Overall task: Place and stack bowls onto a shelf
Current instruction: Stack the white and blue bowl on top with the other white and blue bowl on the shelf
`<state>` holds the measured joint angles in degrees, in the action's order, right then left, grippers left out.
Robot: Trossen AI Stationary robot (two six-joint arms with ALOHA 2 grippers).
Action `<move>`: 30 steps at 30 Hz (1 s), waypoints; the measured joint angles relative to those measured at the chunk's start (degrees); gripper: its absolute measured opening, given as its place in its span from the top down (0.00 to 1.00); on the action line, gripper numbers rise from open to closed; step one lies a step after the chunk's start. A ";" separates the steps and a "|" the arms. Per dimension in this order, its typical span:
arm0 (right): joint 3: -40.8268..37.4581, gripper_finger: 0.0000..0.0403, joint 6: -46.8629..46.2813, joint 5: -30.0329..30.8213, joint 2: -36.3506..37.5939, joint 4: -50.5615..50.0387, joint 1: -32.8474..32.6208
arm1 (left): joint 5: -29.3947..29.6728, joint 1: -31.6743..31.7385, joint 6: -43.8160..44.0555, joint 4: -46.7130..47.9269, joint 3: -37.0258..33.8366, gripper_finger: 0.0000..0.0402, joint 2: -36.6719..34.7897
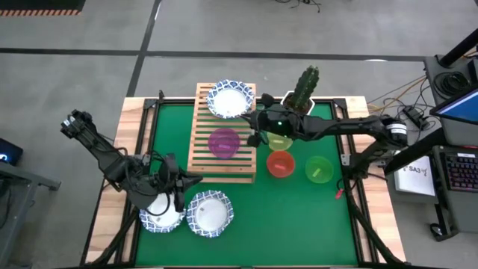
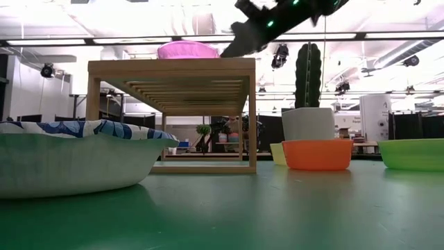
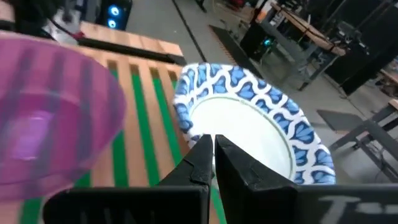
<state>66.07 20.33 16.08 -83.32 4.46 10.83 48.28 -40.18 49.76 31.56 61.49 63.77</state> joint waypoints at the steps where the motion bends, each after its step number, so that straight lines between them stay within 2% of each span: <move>1: -0.30 0.98 -0.30 -0.02 1.40 -1.49 -0.43 | -1.80 0.00 3.12 1.48 -0.01 1.00 0.00; 4: -2.36 0.98 -0.75 -0.70 6.00 -6.79 -2.65 | -7.87 0.00 13.66 6.47 -0.02 1.00 0.35; 9: -8.71 0.98 -2.85 -1.87 14.90 -7.90 -9.23 | -19.08 0.00 29.72 13.20 -0.02 1.00 3.60; 15: -17.71 0.98 -7.11 -1.64 24.85 -8.69 -18.46 | -38.13 -0.02 42.59 14.00 -0.02 1.00 11.23; 20: -23.31 0.98 -5.99 -1.49 30.63 -8.06 -23.86 | -57.38 -0.02 46.72 13.85 -0.02 0.99 19.65; 22: -23.51 0.98 -5.95 -1.49 32.25 -7.99 -24.78 | -62.39 -0.04 46.85 13.66 0.30 0.97 22.65; 26: -24.04 0.98 -6.95 -1.46 34.79 -7.44 -25.91 | -67.43 -0.02 46.77 13.41 1.02 0.89 26.87; 30: -25.23 0.98 -6.81 -1.49 35.29 -8.06 -26.39 | -68.74 -0.07 44.53 13.88 2.96 0.76 29.35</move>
<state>40.84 13.52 14.59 -48.03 -3.60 -15.55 -20.46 -40.25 94.29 45.44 64.45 93.12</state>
